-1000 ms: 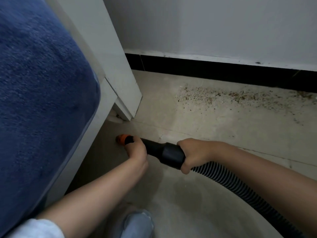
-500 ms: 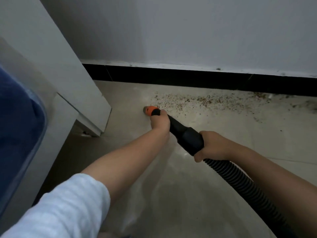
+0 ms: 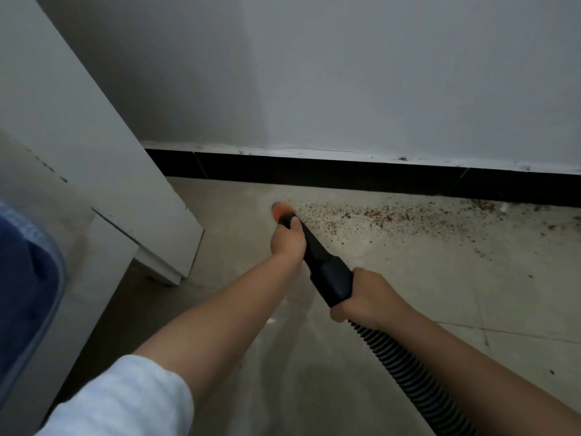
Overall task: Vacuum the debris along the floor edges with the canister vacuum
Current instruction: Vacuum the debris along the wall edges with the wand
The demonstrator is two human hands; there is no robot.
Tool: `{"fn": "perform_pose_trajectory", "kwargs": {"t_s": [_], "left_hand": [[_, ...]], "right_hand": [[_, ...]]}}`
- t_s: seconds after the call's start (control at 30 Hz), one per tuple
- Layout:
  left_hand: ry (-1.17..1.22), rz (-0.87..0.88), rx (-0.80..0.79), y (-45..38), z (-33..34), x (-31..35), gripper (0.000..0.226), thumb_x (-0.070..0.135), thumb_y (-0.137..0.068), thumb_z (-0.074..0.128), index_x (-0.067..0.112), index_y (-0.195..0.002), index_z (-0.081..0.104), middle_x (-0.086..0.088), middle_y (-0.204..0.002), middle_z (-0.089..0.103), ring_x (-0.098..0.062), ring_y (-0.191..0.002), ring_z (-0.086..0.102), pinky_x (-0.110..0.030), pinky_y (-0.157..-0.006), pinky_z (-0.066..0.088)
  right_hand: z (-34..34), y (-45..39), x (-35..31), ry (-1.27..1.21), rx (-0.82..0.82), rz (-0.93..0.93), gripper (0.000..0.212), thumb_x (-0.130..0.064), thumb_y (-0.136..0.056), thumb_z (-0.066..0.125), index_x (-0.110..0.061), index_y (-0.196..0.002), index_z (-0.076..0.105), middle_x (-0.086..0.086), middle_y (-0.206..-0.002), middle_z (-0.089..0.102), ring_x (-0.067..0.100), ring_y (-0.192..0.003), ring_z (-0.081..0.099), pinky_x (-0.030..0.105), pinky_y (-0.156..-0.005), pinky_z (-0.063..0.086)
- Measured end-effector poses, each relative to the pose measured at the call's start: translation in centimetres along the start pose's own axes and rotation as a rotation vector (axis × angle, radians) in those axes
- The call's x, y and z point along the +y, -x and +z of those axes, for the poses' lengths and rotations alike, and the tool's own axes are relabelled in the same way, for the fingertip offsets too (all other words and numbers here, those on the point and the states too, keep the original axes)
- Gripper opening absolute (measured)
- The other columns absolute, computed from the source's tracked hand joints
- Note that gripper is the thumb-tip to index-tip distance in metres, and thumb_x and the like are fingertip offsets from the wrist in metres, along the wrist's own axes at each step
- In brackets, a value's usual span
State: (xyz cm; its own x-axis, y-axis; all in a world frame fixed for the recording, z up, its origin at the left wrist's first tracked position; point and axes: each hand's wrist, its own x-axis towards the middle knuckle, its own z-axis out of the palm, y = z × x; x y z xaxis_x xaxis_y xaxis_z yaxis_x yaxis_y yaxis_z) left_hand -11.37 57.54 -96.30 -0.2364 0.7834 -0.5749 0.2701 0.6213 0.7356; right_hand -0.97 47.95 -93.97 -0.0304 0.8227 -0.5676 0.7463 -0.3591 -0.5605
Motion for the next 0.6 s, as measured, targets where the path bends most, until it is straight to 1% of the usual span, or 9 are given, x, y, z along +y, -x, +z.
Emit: {"fn": "perform_pose_trajectory", "kwargs": {"t_s": [0.17, 0.27, 0.37, 0.47, 0.6], "left_hand": [[0.033, -0.023, -0.064, 0.5, 1.3, 1.5, 0.047, 0.035, -0.101, 0.031, 0.001, -0.131, 0.042, -0.017, -0.125, 0.052, -0.032, -0.113, 0.052, -0.041, -0.097, 0.046], [0.039, -0.002, -0.097, 0.5, 2.3, 2.0, 0.045, 0.034, -0.101, 0.032, 0.003, -0.132, 0.041, -0.016, -0.125, 0.052, -0.031, -0.112, 0.052, -0.04, -0.096, 0.047], [0.06, 0.023, -0.117, 0.4, 2.8, 1.7, 0.043, 0.031, -0.1, 0.035, 0.006, -0.135, 0.037, -0.016, -0.129, 0.049, -0.032, -0.115, 0.05, -0.042, -0.097, 0.045], [0.089, 0.034, -0.106, 0.1, 2.6, 1.6, 0.043, 0.031, -0.099, 0.037, 0.006, -0.134, 0.038, -0.016, -0.13, 0.049, -0.033, -0.117, 0.05, -0.044, -0.1, 0.044], [0.136, 0.03, -0.053, -0.3, 2.0, 1.8, 0.043, 0.031, -0.099, 0.039, 0.004, -0.132, 0.041, -0.017, -0.128, 0.051, -0.034, -0.115, 0.051, -0.045, -0.099, 0.044]], "right_hand": [[-1.2, -0.1, 0.7, -0.022, 0.029, 0.052, 0.036, -0.016, -0.071, 0.071, -0.02, -0.071, 0.035, -0.003, -0.074, 0.044, 0.008, -0.059, 0.045, 0.019, -0.044, 0.03], [-1.7, -0.4, 1.3, -0.068, 0.051, 0.074, 0.036, -0.014, -0.07, 0.072, -0.02, -0.072, 0.036, -0.003, -0.074, 0.044, 0.008, -0.059, 0.045, 0.018, -0.043, 0.03], [-2.0, -0.7, 1.6, -0.088, 0.036, 0.067, 0.036, -0.014, -0.07, 0.072, -0.021, -0.072, 0.036, -0.003, -0.075, 0.044, 0.006, -0.06, 0.045, 0.015, -0.041, 0.03], [-2.3, -1.2, 1.5, -0.078, 0.011, 0.063, 0.037, -0.016, -0.07, 0.072, -0.022, -0.073, 0.036, -0.004, -0.077, 0.045, 0.007, -0.062, 0.046, 0.018, -0.045, 0.033], [-2.8, -1.6, 0.7, -0.094, -0.029, 0.034, 0.035, -0.015, -0.069, 0.073, -0.021, -0.072, 0.039, -0.003, -0.076, 0.046, 0.009, -0.063, 0.047, 0.02, -0.047, 0.035]]}}
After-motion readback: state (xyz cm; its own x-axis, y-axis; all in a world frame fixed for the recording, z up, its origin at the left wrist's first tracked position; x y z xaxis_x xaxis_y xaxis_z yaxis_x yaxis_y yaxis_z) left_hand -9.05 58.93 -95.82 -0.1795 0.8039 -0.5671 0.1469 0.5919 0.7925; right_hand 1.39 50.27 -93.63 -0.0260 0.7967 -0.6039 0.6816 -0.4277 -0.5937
